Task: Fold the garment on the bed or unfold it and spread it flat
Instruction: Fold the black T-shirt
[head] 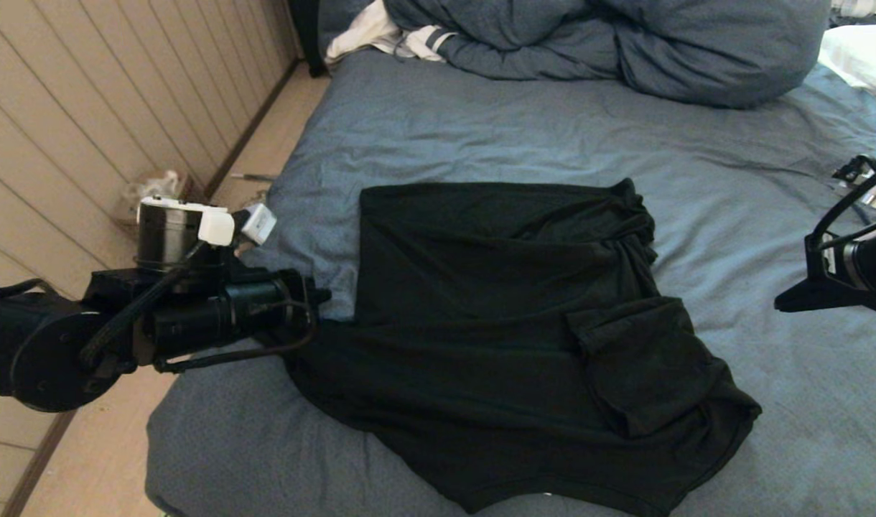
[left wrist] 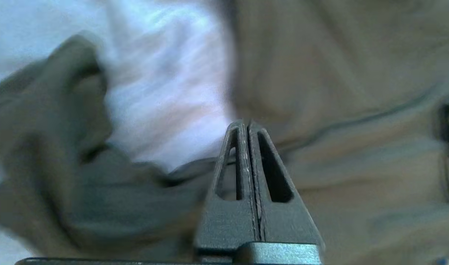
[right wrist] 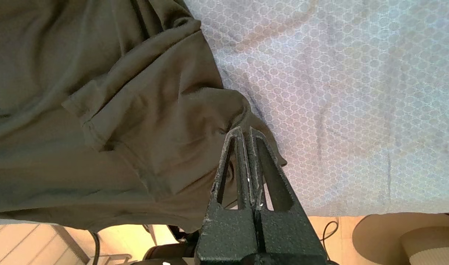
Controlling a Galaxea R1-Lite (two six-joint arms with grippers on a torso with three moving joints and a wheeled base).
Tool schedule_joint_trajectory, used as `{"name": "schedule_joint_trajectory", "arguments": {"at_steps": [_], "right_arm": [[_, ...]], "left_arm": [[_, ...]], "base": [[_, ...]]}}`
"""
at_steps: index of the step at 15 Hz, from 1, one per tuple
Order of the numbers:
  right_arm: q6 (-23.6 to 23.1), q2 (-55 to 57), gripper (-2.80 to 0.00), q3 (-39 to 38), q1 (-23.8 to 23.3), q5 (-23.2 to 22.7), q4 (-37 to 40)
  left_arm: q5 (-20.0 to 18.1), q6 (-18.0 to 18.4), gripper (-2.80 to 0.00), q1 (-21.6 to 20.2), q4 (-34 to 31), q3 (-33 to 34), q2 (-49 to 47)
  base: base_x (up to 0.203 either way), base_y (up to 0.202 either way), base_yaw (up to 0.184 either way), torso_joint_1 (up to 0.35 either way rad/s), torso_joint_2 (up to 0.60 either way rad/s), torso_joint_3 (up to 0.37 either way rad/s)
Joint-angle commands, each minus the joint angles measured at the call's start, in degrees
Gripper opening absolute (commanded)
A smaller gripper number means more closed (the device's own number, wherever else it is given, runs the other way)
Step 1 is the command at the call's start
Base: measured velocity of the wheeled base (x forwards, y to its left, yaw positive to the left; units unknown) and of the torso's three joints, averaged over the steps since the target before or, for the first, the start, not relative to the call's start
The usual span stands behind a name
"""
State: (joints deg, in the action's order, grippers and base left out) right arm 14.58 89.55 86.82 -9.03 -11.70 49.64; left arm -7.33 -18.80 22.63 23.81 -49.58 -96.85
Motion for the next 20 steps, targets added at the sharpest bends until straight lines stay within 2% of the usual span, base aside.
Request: {"name": "schedule_joint_trajectory", "arguments": {"at_steps": [1, 5, 8, 10, 12, 14, 16, 17, 18, 20], "right_arm": [[0.1, 0.1, -2.80, 0.0, 0.8, -0.1, 0.3], [0.1, 0.6, -2.80, 0.1, 2.9, -0.1, -0.2], [0.1, 1.5, -2.80, 0.2, 3.9, -0.1, -0.8], [0.1, 2.2, -2.80, 0.1, 3.9, -0.1, -2.0], [0.2, 3.1, -2.80, -0.1, 3.9, -0.2, -2.5], [0.2, 4.1, -2.80, 0.0, 4.0, -0.2, -2.6], [0.2, 4.2, -2.80, 0.0, 4.0, -0.2, -2.6], [0.2, 4.2, -2.80, -0.2, 3.9, -0.2, -2.6], [0.2, 4.1, -2.80, -0.6, 3.9, -0.2, -2.6], [0.2, 3.9, -2.80, -0.8, 3.7, -0.2, -2.6]], "left_arm": [[-0.3, -0.1, -2.80, -3.6, 0.2, 0.6, -1.5], [-0.4, -0.1, -2.80, -9.1, 0.2, 4.2, 4.9], [-0.8, 0.2, -2.80, -13.3, 1.3, 12.9, 8.9], [-1.6, 0.9, -2.80, -15.3, 5.6, 19.0, 10.1], [-2.0, 2.4, -2.80, -15.8, 12.5, 28.0, 10.8], [-2.3, 3.6, -2.80, -16.1, 18.8, 33.9, 13.3], [-2.2, 3.9, -2.80, -16.2, 19.7, 33.7, 15.6], [-2.2, 3.9, -2.80, -16.4, 19.3, 31.1, 16.4], [-2.2, 3.8, -2.80, -16.5, 17.9, 28.4, 17.1], [-2.4, 3.3, -2.80, -16.6, 10.7, 20.5, 17.4]], "base": [[0.000, 0.000, 0.000, 0.000, 0.00, 0.000], [0.000, 0.000, 0.000, 0.000, 0.00, 0.000], [0.000, 0.000, 0.000, 0.000, 0.00, 0.000], [0.000, 0.000, 0.000, 0.000, 0.00, 0.000], [0.000, 0.000, 0.000, 0.000, 0.00, 0.000], [0.000, 0.000, 0.000, 0.000, 0.00, 0.000], [0.000, 0.000, 0.000, 0.000, 0.00, 0.000], [0.000, 0.000, 0.000, 0.000, 0.00, 0.000], [0.000, 0.000, 0.000, 0.000, 0.00, 0.000], [0.000, 0.000, 0.000, 0.000, 0.00, 0.000]]}}
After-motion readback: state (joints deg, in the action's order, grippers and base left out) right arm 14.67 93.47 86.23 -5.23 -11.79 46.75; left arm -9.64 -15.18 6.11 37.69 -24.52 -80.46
